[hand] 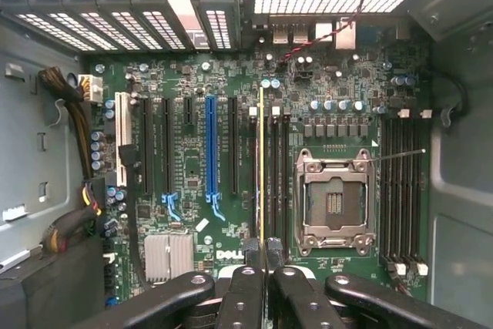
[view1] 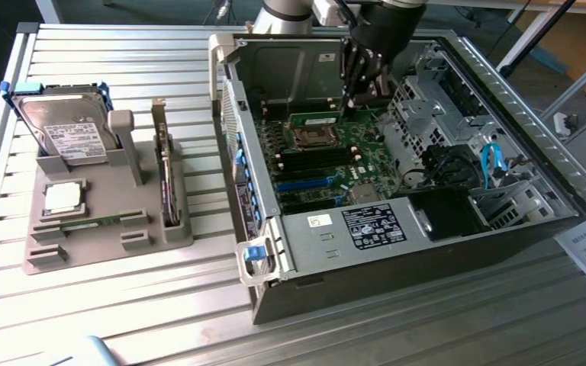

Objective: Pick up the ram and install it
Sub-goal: 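Insert the ram into the slot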

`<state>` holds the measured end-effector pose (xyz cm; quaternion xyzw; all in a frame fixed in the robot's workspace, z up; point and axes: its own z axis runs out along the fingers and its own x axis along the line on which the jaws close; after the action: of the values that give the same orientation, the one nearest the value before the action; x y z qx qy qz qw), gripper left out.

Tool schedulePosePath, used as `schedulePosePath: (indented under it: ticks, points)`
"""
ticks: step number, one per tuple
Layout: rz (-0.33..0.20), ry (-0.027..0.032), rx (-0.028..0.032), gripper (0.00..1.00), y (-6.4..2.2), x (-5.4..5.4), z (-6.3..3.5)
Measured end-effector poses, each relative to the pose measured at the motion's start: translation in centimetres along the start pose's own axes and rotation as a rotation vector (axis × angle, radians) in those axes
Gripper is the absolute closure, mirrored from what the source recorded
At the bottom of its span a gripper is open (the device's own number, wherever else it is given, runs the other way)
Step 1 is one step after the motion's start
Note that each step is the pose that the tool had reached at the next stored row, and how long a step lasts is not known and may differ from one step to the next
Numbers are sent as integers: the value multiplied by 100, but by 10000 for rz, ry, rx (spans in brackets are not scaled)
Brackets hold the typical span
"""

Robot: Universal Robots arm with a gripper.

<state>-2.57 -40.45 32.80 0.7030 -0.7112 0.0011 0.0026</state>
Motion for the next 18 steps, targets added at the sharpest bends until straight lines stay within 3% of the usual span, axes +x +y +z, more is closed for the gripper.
schedulePosePath:
  ticks: [18]
  points:
    - [8, 0, 0, 88, 0, -70, 291]
